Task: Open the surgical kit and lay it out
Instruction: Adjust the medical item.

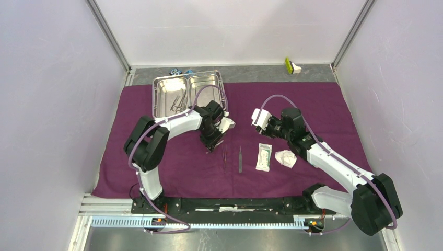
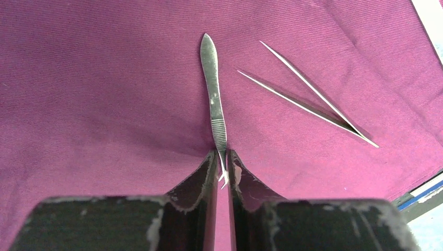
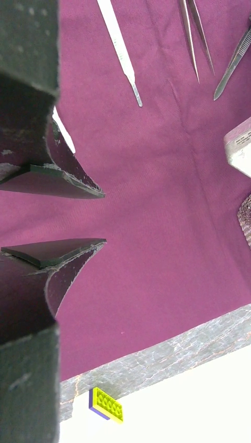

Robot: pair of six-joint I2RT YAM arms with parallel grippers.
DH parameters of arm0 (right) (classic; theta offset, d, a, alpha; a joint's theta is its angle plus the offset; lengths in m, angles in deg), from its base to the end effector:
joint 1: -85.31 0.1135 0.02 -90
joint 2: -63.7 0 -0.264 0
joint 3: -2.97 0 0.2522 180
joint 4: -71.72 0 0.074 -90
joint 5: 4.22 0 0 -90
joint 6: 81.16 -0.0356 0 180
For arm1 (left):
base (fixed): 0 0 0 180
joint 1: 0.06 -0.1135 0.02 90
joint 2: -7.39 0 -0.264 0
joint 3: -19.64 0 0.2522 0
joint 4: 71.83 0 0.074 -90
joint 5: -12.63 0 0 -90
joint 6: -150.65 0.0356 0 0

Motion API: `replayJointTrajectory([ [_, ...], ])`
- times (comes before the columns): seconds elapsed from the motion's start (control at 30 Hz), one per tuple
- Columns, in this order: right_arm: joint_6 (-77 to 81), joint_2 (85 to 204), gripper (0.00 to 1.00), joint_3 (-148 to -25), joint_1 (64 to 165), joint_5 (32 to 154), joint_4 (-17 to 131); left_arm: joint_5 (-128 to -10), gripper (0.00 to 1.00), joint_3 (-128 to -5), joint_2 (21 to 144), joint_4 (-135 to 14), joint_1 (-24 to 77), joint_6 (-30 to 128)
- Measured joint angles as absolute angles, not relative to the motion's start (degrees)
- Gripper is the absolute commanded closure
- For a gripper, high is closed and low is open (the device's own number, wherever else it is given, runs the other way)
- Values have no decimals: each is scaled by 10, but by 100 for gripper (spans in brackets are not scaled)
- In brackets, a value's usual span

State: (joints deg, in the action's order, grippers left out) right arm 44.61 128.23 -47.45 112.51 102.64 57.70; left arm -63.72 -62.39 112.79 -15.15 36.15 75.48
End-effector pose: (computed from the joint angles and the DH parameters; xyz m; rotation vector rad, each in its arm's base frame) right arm 0.2144 0.1218 0.2394 -1.2184 1.6429 0.2099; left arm 0.2697 -0.2079 0.1610 1.3160 2.6843 -0.3999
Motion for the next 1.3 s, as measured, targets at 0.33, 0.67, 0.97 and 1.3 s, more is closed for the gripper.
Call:
replayJointTrajectory([
  [0.33, 405, 1279, 57, -477, 1122, 1043, 576, -642, 96, -624, 1113, -144, 362, 764],
  [0.67, 268, 1323, 48, -545, 1098, 1129, 593, -652, 98, -603, 912, -207, 362, 883],
  [0.97, 139, 1407, 41, -597, 1088, 1278, 626, -654, 98, -556, 849, -275, 370, 961],
  [1.3, 10, 1480, 44, -605, 1103, 1384, 708, -693, 98, -501, 822, -323, 429, 989],
])
